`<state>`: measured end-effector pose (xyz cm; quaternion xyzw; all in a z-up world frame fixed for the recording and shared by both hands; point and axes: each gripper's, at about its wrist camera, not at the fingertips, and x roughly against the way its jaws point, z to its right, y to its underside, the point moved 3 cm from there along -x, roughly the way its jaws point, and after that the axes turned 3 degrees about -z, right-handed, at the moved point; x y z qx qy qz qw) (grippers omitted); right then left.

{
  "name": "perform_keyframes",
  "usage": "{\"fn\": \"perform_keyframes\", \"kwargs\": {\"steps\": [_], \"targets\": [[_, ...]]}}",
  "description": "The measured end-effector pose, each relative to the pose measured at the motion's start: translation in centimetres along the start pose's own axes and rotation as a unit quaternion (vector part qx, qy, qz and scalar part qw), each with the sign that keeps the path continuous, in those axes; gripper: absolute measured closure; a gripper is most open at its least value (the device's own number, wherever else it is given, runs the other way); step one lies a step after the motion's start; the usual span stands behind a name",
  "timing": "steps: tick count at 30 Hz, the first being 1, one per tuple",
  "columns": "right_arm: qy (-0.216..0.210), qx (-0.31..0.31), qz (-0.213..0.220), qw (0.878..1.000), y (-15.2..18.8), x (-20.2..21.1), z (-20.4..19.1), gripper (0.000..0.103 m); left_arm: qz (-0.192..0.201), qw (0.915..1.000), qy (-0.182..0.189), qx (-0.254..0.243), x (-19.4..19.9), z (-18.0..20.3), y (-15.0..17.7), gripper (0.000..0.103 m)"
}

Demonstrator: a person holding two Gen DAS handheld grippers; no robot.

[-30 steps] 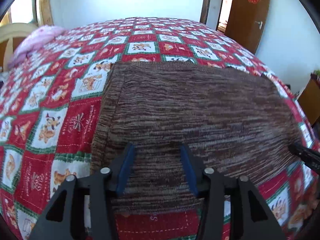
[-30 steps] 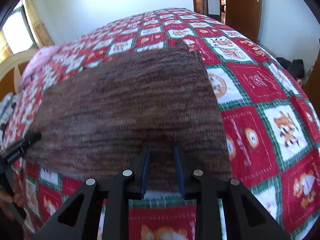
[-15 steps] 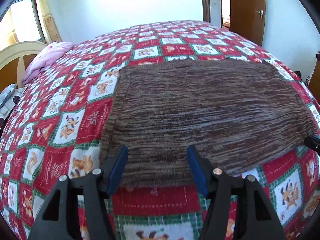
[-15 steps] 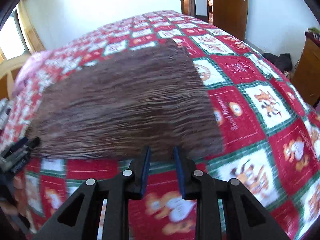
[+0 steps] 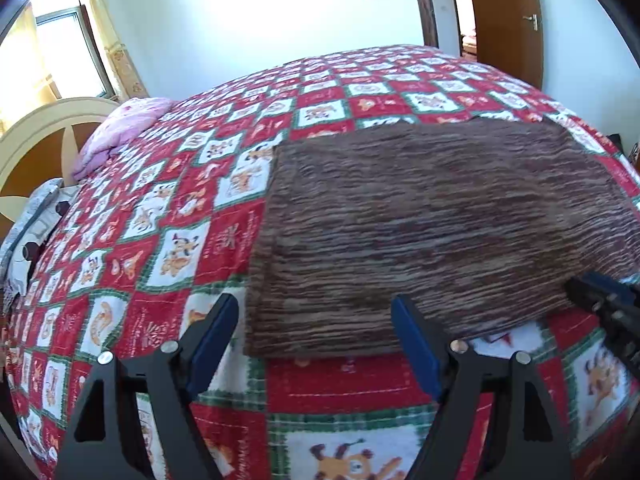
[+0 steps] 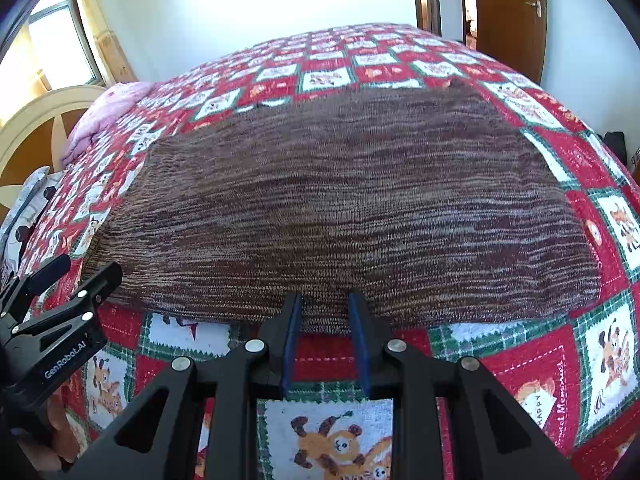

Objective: Fold small clothes
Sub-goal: 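Open both tools and release the folded sweater, then grasp the folded sweater edge with the left tool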

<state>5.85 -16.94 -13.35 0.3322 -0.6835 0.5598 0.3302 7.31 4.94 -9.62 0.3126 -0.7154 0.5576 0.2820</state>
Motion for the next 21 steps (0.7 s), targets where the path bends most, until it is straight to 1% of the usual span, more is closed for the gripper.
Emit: {"fn": "perform_keyframes", "kwargs": {"steps": [2,3,4,5,6,7,8,9,10,11,12,15,17,18,19,21], "targets": [[-0.009,-0.006,-0.003,1.000,0.0,-0.1,0.2,0.077,-0.009,0.9999,0.003,0.008,-0.3,-0.5,0.4,0.022],[-0.015,-0.009,-0.002,1.000,0.1,-0.2,0.4,0.077,-0.012,0.9997,0.013,0.017,-0.3,-0.8,0.7,0.022],[-0.021,-0.013,-0.001,1.000,0.1,-0.1,0.5,0.077,-0.011,0.9990,0.029,0.033,-0.2,-1.3,1.0,0.022],[-0.023,-0.014,-0.001,1.000,0.1,-0.1,0.6,0.077,-0.010,0.9969,0.050,0.060,0.1,-2.1,1.5,0.021],[-0.025,-0.016,-0.001,1.000,0.2,-0.2,0.6,0.077,-0.010,0.9932,0.074,0.089,0.3,-2.9,2.0,0.021],[-0.027,-0.017,0.000,1.000,0.2,-0.2,0.6,0.077,-0.011,0.9861,0.107,0.126,0.6,-3.9,2.6,0.021],[-0.028,-0.017,0.001,0.999,0.2,-0.1,0.7,0.077,-0.011,0.9728,0.144,0.181,0.8,-5.4,3.5,0.021],[-0.029,-0.018,0.001,0.999,0.2,-0.1,0.7,0.077,-0.013,0.9642,0.158,0.213,0.8,-6.1,4.0,0.021],[-0.030,-0.019,0.001,0.999,0.3,-0.1,0.7,0.077,-0.015,0.9489,0.177,0.261,0.7,-7.2,4.7,0.023],[-0.033,-0.020,0.002,0.999,0.4,0.0,0.8,0.077,-0.015,0.9396,0.187,0.286,0.6,-7.8,5.1,0.023],[-0.036,-0.022,0.002,0.999,0.4,0.0,0.9,0.077,-0.013,0.9335,0.195,0.300,0.6,-8.1,5.2,0.023],[-0.047,-0.030,0.003,0.998,0.4,0.1,1.3,0.076,-0.018,0.9253,0.217,0.310,0.1,-7.5,4.7,0.023],[-0.054,-0.035,0.004,0.998,0.4,0.1,1.5,0.076,-0.023,0.9152,0.240,0.323,-0.5,-6.6,4.3,0.023],[-0.057,-0.038,0.004,0.998,0.4,0.1,1.6,0.076,-0.021,0.9120,0.243,0.330,-0.6,-6.4,4.2,0.023],[-0.059,-0.039,0.004,0.997,0.4,0.1,1.6,0.076,-0.015,0.9105,0.243,0.334,-0.7,-6.2,4.0,0.023],[-0.061,-0.040,0.005,0.997,0.4,0.1,1.6,0.076,-0.007,0.9104,0.242,0.335,-1.1,-5.5,3.3,0.023]]}}
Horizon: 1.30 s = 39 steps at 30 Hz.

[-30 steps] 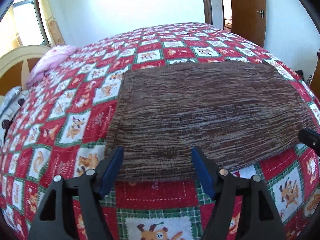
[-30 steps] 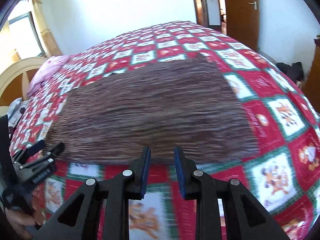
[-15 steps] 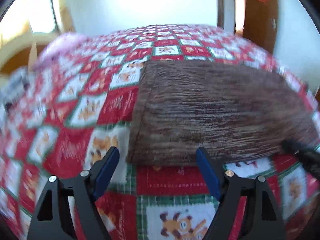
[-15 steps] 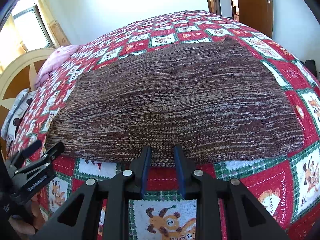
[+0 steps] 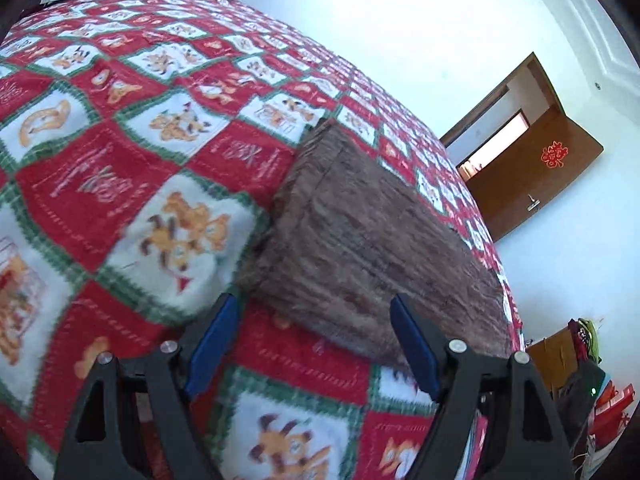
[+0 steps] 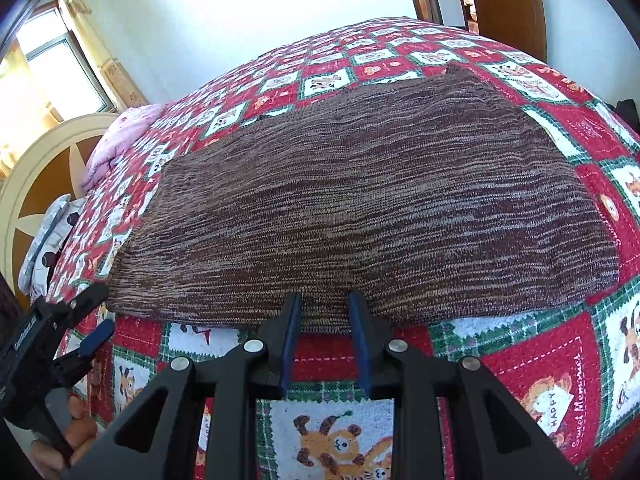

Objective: Fold small clothes
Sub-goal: 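Grasp the folded sweater edge with the left tool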

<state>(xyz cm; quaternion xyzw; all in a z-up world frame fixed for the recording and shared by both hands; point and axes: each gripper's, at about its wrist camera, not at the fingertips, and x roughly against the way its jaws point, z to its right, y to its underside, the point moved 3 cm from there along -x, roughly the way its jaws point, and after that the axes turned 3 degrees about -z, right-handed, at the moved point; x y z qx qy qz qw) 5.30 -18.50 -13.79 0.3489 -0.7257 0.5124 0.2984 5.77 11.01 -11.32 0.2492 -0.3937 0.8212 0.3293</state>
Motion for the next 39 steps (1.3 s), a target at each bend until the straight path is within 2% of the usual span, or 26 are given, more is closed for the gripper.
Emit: {"fn": "perform_keyframes", "kwargs": {"steps": [2,3,5,6,7,9,12,15,17,19,22,23,24,26,31,32,33,34,35,36,37,38,39], "targets": [[0.001,0.001,0.000,1.000,0.0,0.0,0.0,0.076,0.003,1.0000,0.007,0.002,-0.4,0.3,-0.4,0.023],[0.001,0.002,0.000,1.000,0.0,0.0,0.0,0.076,0.004,0.9999,0.012,0.001,-0.7,0.5,-0.6,0.026],[0.002,0.002,0.000,1.000,0.0,0.0,0.0,0.076,0.001,0.9998,0.020,0.000,-1.5,0.9,-1.2,0.035],[0.002,0.002,0.000,1.000,0.0,0.0,0.0,0.076,0.001,0.9998,0.022,0.002,-1.7,0.8,-1.6,0.042],[0.001,0.001,0.000,1.000,0.0,0.0,0.0,0.076,0.002,0.9996,0.027,0.005,-1.9,0.8,-1.9,0.054],[0.001,0.001,0.000,1.000,0.0,0.0,0.0,0.076,0.000,0.9995,0.032,0.004,-2.2,0.6,-2.3,0.068],[0.002,0.002,-0.001,1.000,0.0,-0.1,-0.1,0.076,-0.006,0.9996,0.027,0.005,-2.7,-0.3,-2.0,0.074],[0.004,0.003,-0.003,1.000,-0.2,0.1,-0.2,0.076,-0.005,0.9993,0.036,-0.001,-2.4,-0.7,-1.8,0.073],[0.007,0.007,-0.002,1.000,-0.5,0.5,-0.6,0.076,-0.013,0.9982,0.057,0.010,-2.4,-1.0,-1.9,0.067],[-0.018,0.011,0.005,1.000,-1.5,1.1,-1.5,0.076,-0.016,0.9966,0.075,0.031,-2.4,-1.3,-2.1,0.065],[-0.038,0.044,0.031,0.998,-4.3,2.1,-4.1,0.076,-0.012,0.9969,0.072,0.030,-2.3,-1.1,-1.9,0.065],[-0.042,0.060,0.033,0.997,-5.2,2.1,-5.2,0.072,-0.010,0.9972,0.070,0.024,-2.2,-1.0,-1.9,0.065],[-0.048,0.080,0.031,0.995,-6.5,1.7,-6.5,0.061,-0.010,0.9973,0.070,0.021,-2.2,-1.0,-1.9,0.065],[-0.055,0.100,0.026,0.993,-7.9,0.8,-8.3,0.051,-0.015,0.9968,0.074,0.025,-2.2,-1.2,-2.2,0.065],[-0.029,0.117,0.019,0.993,-9.4,-1.8,-10.4,0.051,-0.027,0.9953,0.084,0.040,-2.4,-1.6,-2.7,0.065],[-0.026,0.116,0.011,0.993,-9.3,-2.5,-10.5,0.059,-0.027,0.9956,0.082,0.037,-2.3,-1.5,-2.7,0.065],[-0.029,0.116,0.005,0.993,-9.0,-2.9,-10.5,0.078,-0.026,0.9958,0.080,0.037,-2.3,-1.5,-2.7,0.065],[-0.031,0.119,-0.003,0.992,-8.7,-3.4,-10.5,0.084,-0.025,0.9962,0.076,0.036,-2.3,-1.4,-2.7,0.065],[-0.028,0.124,-0.008,0.992,-8.5,-3.8,-10.6,0.084,-0.024,0.9965,0.071,0.038,-2.1,-1.3,-2.8,0.065],[-0.027,0.126,-0.010,0.992,-8.3,-4.0,-10.5,0.084,-0.020,0.9968,0.068,0.039,-1.9,-1.3,-2.9,0.060],[-0.034,0.125,-0.012,0.991,-8.2,-4.1,-10.6,0.084,-0.007,0.9974,0.061,0.038,-1.5,-1.3,-3.0,0.049],[-0.048,0.125,-0.014,0.991,-8.2,-4.1,-10.7,0.084,0.006,0.9978,0.055,0.036,-1.2,-1.4,-3.1,0.043],[-0.056,0.126,-0.015,0.990,-8.3,-4.0,-10.9,0.084,0.023,0.9982,0.044,0.035,-0.9,-1.5,-3.1,0.030]]}}
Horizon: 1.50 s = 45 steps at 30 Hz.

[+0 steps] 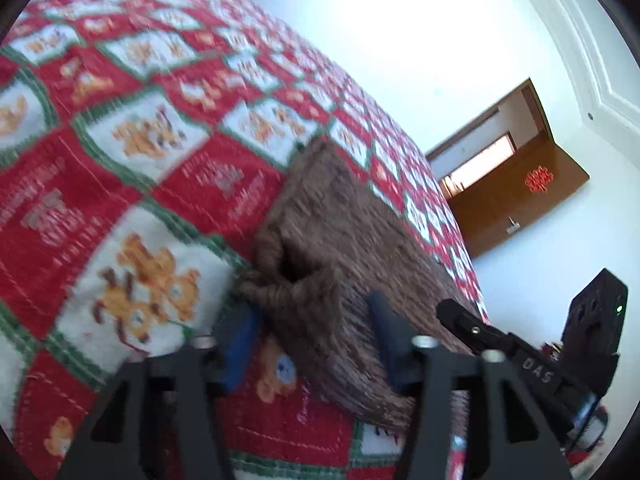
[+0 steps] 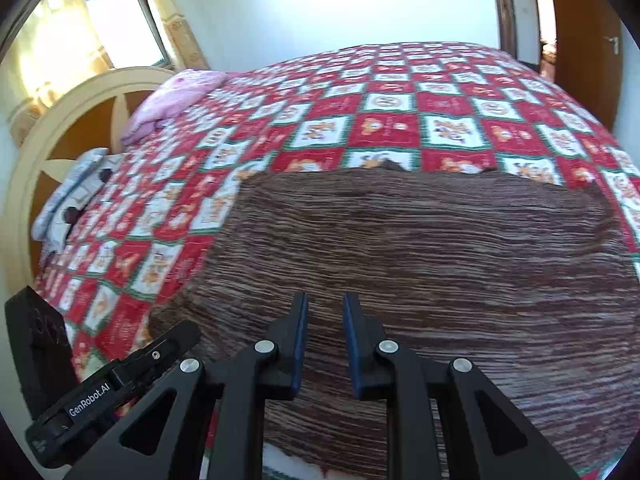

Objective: Fold small clothes

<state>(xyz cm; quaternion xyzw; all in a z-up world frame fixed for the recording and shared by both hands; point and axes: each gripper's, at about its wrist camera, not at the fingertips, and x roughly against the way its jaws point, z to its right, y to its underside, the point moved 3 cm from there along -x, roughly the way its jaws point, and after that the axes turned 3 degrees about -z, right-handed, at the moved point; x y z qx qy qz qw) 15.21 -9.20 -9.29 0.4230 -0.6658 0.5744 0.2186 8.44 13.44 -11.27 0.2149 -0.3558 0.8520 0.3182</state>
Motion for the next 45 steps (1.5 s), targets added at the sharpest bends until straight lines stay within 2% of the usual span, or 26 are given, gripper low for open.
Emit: {"fn": "perform_keyframes", "kwargs": {"steps": [1,2,4,5,6,9,12,14,15,16,17,18,20,23,25,27,28,33,35,37,40,41,42,43,44,45], "targets": [[-0.008,0.003,0.000,1.000,-0.3,0.0,-0.3,0.084,0.017,0.9998,-0.011,-0.003,0.3,-0.2,-0.1,0.023],[-0.013,0.009,-0.002,1.000,-0.8,-0.1,-0.6,0.080,0.030,0.9994,-0.015,-0.002,0.5,-0.4,-0.2,0.020],[-0.019,0.016,-0.005,1.000,-1.8,-0.4,-1.3,0.059,0.033,0.9994,-0.004,0.007,0.2,-1.0,-0.6,0.019],[-0.023,0.016,-0.004,1.000,-2.3,-0.6,-1.5,0.042,0.034,0.9994,-0.005,0.003,0.0,-1.0,-0.7,0.019],[-0.029,0.017,-0.001,0.999,-3.0,-0.9,-1.8,0.037,0.035,0.9993,-0.008,-0.008,-0.2,-0.9,-0.8,0.019],[-0.041,0.040,-0.003,0.998,-5.2,-2.1,-3.5,0.037,0.037,0.9984,-0.016,-0.039,-0.7,-0.3,-0.5,0.020],[-0.024,0.069,-0.004,0.997,-6.8,-3.6,-5.2,0.037,0.037,0.9981,-0.014,-0.048,-0.8,-0.2,-0.3,0.020],[-0.029,0.078,-0.017,0.996,-7.6,-4.9,-6.3,0.037,0.036,0.9980,-0.011,-0.051,-0.9,-0.1,-0.3,0.022],[-0.027,0.082,-0.019,0.996,-7.7,-5.4,-6.6,0.038,0.033,0.9981,-0.004,-0.052,-0.8,-0.1,-0.1,0.035],[-0.015,0.089,-0.018,0.996,-7.9,-5.8,-6.9,0.042,0.021,0.9984,0.009,-0.052,-1.1,0.0,0.0,0.060],[-0.002,0.094,-0.016,0.995,-8.1,-6.1,-7.0,0.059,0.000,0.9987,0.021,-0.048,-1.7,-0.1,0.1,0.070],[0.010,0.095,-0.016,0.995,-8.2,-6.4,-6.8,0.073,-0.009,0.9988,0.022,-0.043,-2.0,-0.3,0.2,0.075],[0.009,0.074,-0.029,0.997,-8.4,-7.2,-5.8,0.074,-0.006,0.9986,0.030,-0.044,-2.0,-0.4,0.1,0.075],[-0.004,0.059,-0.040,0.997,-8.6,-8.0,-5.2,0.074,-0.004,0.9987,0.035,-0.038,-2.2,-0.5,0.1,0.070],[-0.030,0.047,-0.050,0.997,-9.0,-8.5,-5.3,0.070,0.000,0.9988,0.036,-0.033,-2.2,-0.6,0.1,0.070],[-0.051,0.027,-0.071,0.996,-9.8,-9.7,-5.7,0.043,0.001,0.9988,0.035,-0.033,-2.3,-0.5,0.1,0.070],[-0.051,0.025,-0.077,0.995,-10.0,-10.1,-5.9,0.039,0.001,0.9988,0.034,-0.034,-2.3,-0.5,0.2,0.070],[-0.060,0.077,-0.124,0.987,-10.1,-13.6,-9.6,0.038,0.003,0.9987,0.037,-0.034,-2.1,-0.7,0.3,0.070],[-0.023,0.114,-0.146,0.982,-9.3,-15.5,-10.9,0.037,0.003,0.9987,0.035,-0.036,-2.1,-0.7,0.4,0.070],[0.000,0.151,-0.127,0.980,-8.9,-16.1,-11.8,0.037,0.004,0.9987,0.035,-0.037,-2.1,-0.7,0.5,0.070],[0.020,0.186,-0.123,0.975,-8.3,-16.5,-12.2,0.041,0.006,0.9986,0.037,-0.037,-2.0,-0.7,0.6,0.070],[0.024,0.192,-0.124,0.973,-8.3,-16.5,-12.1,0.049,0.007,0.9986,0.036,-0.039,-2.0,-0.6,0.6,0.070],[0.032,0.197,-0.122,0.972,-8.4,-16.5,-11.8,0.062,0.007,0.9986,0.036,-0.039,-2.1,-0.6,0.6,0.070],[0.033,0.191,-0.123,0.973,-8.7,-16.4,-11.2,0.068,0.006,0.9985,0.037,-0.040,-2.1,-0.6,0.6,0.072],[0.027,0.177,-0.124,0.976,-9.0,-16.3,-10.5,0.080,0.005,0.9983,0.040,-0.041,-2.1,-0.6,0.5,0.074],[0.017,0.156,-0.127,0.979,-9.4,-16.2,-9.5,0.086,0.002,0.9982,0.043,-0.041,-2.2,-0.6,0.5,0.075]]}}
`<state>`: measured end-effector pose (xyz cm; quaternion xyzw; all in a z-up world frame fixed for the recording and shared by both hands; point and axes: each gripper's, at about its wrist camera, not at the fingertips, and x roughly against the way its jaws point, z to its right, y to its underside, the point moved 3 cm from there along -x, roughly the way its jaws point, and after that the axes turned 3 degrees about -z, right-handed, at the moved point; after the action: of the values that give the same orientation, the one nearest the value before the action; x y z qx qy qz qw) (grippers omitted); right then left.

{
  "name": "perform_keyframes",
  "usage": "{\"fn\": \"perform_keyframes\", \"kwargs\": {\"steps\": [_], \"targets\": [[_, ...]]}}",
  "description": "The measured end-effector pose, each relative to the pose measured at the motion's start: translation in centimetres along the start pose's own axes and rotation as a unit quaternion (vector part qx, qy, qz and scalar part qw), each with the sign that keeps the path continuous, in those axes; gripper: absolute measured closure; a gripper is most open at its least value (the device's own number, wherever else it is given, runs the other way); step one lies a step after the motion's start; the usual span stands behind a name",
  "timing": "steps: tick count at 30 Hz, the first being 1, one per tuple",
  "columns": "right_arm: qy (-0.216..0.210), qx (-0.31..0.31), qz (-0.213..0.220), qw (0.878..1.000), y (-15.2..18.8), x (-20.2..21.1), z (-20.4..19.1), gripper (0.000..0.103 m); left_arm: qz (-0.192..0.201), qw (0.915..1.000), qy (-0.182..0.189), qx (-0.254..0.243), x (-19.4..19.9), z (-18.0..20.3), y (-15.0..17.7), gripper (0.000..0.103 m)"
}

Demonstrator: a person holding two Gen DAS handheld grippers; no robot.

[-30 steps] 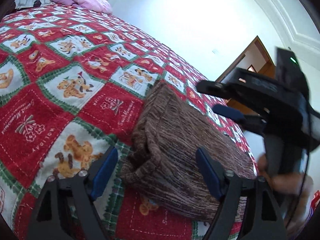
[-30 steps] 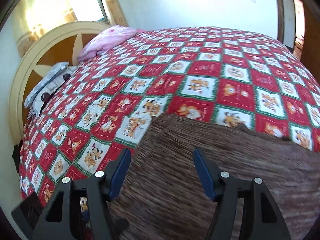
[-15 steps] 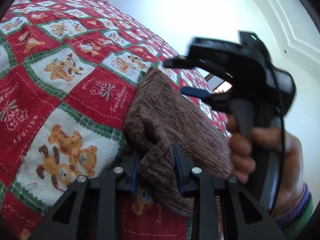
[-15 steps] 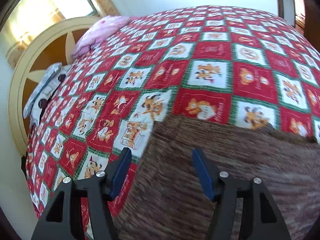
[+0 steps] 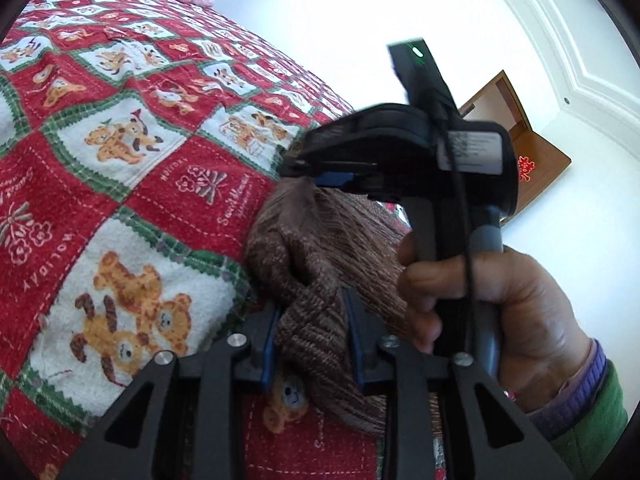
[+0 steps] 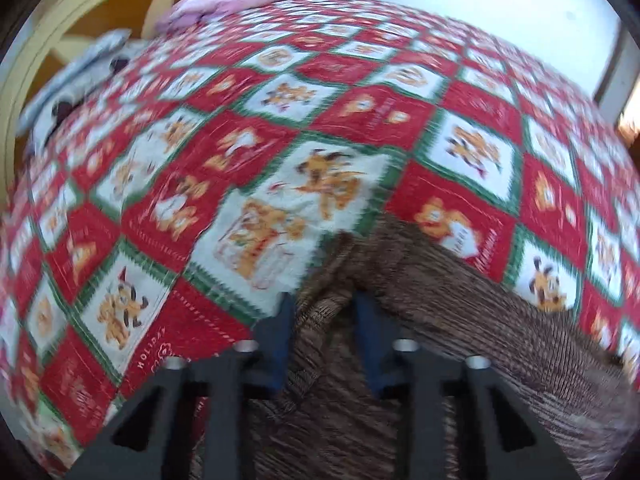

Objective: Fold small clothes

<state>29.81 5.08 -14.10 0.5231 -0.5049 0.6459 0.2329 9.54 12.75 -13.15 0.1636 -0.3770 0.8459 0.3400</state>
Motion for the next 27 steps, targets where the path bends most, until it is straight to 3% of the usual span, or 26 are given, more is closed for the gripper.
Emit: {"fn": "perform_keyframes", "kwargs": {"steps": [5,10,13,17,24,27], "targets": [[-0.113,-0.116,0.013,0.987,0.4,1.2,3.7,0.091,-0.002,1.0000,0.003,-0.002,0.0,0.0,-0.2,0.085],[-0.162,-0.182,0.060,0.968,2.6,4.2,6.3,0.091,0.013,0.9979,-0.017,-0.062,0.7,2.3,0.2,0.086],[-0.173,-0.212,0.088,0.958,4.2,6.2,8.1,0.091,0.023,0.9926,-0.035,-0.114,1.3,4.2,0.2,0.086],[-0.169,-0.228,0.117,0.952,6.0,8.8,10.8,0.092,0.017,0.9848,-0.030,-0.170,1.9,7.3,0.9,0.086],[-0.158,-0.267,0.126,0.942,9.4,10.3,15.7,0.092,-0.012,0.9770,-0.015,-0.212,1.1,11.7,2.2,0.086],[-0.145,-0.263,0.127,0.945,10.3,10.5,16.7,0.092,-0.022,0.9722,-0.010,-0.233,0.4,13.2,3.2,0.086]]}}
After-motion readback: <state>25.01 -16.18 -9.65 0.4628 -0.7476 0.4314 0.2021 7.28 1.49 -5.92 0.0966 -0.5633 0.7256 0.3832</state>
